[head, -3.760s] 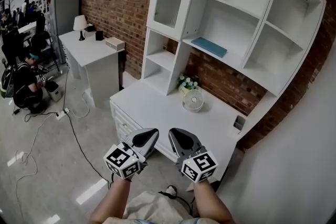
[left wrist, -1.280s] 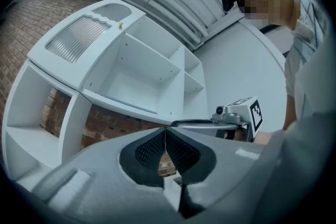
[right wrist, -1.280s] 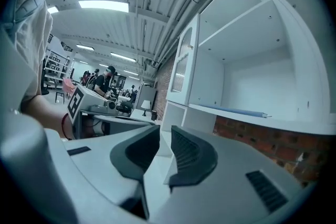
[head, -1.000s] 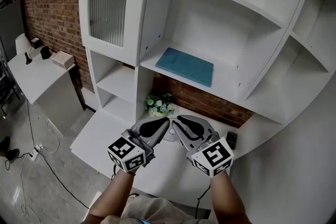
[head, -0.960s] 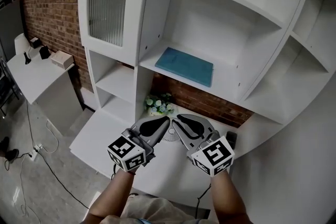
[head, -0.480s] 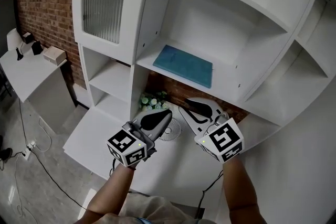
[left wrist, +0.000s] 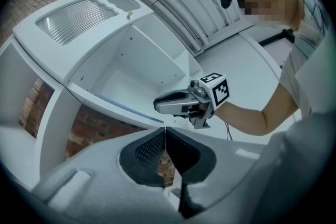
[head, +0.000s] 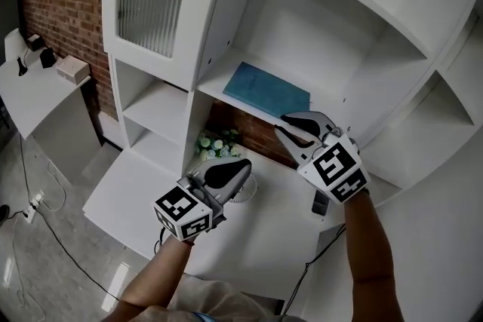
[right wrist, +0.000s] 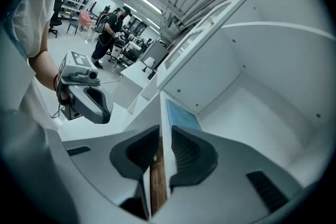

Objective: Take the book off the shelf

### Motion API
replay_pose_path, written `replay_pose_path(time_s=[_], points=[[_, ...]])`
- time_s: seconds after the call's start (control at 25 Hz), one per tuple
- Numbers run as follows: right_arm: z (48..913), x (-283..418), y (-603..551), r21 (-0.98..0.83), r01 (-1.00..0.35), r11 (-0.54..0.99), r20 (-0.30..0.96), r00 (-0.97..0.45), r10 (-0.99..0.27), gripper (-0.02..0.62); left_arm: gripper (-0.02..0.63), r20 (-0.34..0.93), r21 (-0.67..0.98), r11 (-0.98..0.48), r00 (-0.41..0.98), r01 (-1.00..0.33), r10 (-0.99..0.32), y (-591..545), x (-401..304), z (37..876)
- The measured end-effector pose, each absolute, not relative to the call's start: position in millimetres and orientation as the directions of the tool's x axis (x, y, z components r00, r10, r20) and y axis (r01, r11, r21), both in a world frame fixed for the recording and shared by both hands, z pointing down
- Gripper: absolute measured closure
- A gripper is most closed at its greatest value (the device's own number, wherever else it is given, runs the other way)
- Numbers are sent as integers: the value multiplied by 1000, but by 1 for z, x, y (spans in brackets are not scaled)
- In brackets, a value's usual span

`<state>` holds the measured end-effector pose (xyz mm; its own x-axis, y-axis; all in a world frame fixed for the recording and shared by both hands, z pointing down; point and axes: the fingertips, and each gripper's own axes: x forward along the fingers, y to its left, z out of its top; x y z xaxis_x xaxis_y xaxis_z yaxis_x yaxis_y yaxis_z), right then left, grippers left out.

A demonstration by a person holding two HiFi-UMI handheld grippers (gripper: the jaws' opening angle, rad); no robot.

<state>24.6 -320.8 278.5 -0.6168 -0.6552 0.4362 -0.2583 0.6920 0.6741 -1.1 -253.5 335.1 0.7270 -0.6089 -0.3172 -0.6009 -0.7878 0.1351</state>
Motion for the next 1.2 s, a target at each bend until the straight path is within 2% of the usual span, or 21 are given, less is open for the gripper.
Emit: replay_pose_path(time_s=[0.72, 1.2], points=[[293, 10, -356, 709, -157, 687, 533, -518, -669, 514, 595, -334, 150, -796, 728, -586, -599, -263, -6, 339], [297, 7, -370, 669, -161, 726, 573, -511, -641, 515, 595, -327, 155, -803, 737, -576, -591, -267, -8, 345]])
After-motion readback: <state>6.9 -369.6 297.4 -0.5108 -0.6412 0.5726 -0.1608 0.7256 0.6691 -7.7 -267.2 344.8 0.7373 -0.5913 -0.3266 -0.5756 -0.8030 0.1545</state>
